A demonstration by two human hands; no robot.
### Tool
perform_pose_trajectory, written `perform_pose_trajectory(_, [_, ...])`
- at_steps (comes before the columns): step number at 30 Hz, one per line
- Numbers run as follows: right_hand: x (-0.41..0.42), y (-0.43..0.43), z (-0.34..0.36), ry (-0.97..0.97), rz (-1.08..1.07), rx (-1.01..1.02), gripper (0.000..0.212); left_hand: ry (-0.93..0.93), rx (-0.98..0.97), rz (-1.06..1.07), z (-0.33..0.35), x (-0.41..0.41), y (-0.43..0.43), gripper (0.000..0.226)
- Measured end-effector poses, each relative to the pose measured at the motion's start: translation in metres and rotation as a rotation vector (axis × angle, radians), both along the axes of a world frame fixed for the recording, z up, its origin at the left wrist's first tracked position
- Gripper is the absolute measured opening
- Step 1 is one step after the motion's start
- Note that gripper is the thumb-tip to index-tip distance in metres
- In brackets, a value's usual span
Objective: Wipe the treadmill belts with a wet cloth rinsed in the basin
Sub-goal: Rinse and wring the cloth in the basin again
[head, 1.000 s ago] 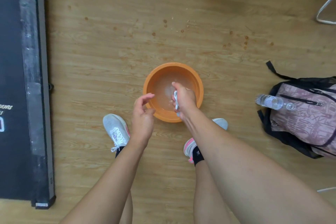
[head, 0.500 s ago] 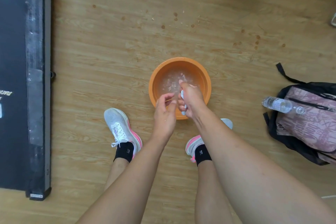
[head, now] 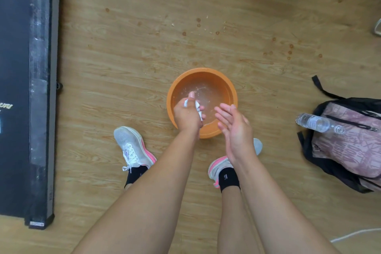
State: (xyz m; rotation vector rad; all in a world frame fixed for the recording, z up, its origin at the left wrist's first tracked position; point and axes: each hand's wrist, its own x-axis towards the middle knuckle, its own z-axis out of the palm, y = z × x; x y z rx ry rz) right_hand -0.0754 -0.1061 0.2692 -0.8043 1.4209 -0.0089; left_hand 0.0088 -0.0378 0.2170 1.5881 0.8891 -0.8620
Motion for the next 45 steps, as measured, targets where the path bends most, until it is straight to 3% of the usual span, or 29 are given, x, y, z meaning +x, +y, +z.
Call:
perform_pose_trajectory(2, [-0.002,0.006,-0.009,0.082,0.07,-0.124,0.028,0.029,0.074,0.03,0.001,0.002,-0.005,0.038])
perform_pose_trajectory(7, [-0.002,0.016,-0.026,0.101,-0.01,-0.053,0.025,0.098,0.112,0.076,0.008,0.004,-0.024,0.028])
perform_pose_trajectory(11, [-0.005,0.021,-0.031,0.141,-0.093,-0.04,0.023,0.181,0.085,0.108,0.008,0.003,-0.027,0.032])
perform_pose_trajectory(13, [-0.006,0.023,-0.035,0.118,-0.132,0.016,0.025,0.292,0.007,0.213,0.007,0.003,-0.026,0.036])
perform_pose_trajectory(16, [0.003,0.02,-0.035,0.001,-0.319,0.243,0.039,0.435,-0.287,0.412,0.017,-0.008,-0.031,0.039])
perform_pose_trajectory(18, [0.013,0.015,-0.033,-0.09,-0.504,0.369,0.041,0.37,-0.417,0.383,0.024,-0.021,-0.032,0.035])
perform_pose_trajectory(20, [0.021,0.009,-0.033,-0.124,-0.556,0.454,0.044,0.131,-0.341,0.079,0.028,-0.027,-0.024,0.033])
perform_pose_trajectory(24, [0.038,0.004,-0.035,-0.104,-0.371,0.412,0.049,-0.299,-0.155,-0.58,0.02,-0.021,-0.003,0.047])
perform_pose_trajectory(26, [0.044,0.001,-0.035,-0.037,-0.206,0.315,0.037,-0.352,-0.054,-0.871,0.01,-0.018,0.011,0.05])
perform_pose_trajectory(28, [0.046,-0.003,-0.04,0.015,-0.083,0.241,0.023,-0.355,0.004,-1.005,0.005,-0.016,0.024,0.052])
perform_pose_trajectory(30, [0.044,-0.004,-0.045,0.063,-0.086,0.262,0.026,-0.36,0.033,-1.094,0.002,-0.014,0.032,0.056])
perform_pose_trajectory(33, [0.044,-0.002,-0.055,0.199,-0.11,0.205,0.026,-0.304,0.046,-0.924,0.003,-0.012,0.034,0.08])
perform_pose_trajectory(36, [0.05,0.006,-0.063,0.245,0.031,0.118,0.027,-0.228,0.086,-0.586,0.003,-0.016,0.043,0.071])
perform_pose_trajectory(42, [0.081,0.011,-0.063,0.211,0.3,0.066,0.018,-0.178,0.12,-0.658,-0.002,-0.036,0.085,0.058])
perform_pose_trajectory(45, [0.084,0.008,-0.066,0.206,0.351,0.049,0.025,-0.143,0.154,-0.636,-0.006,-0.039,0.099,0.058])
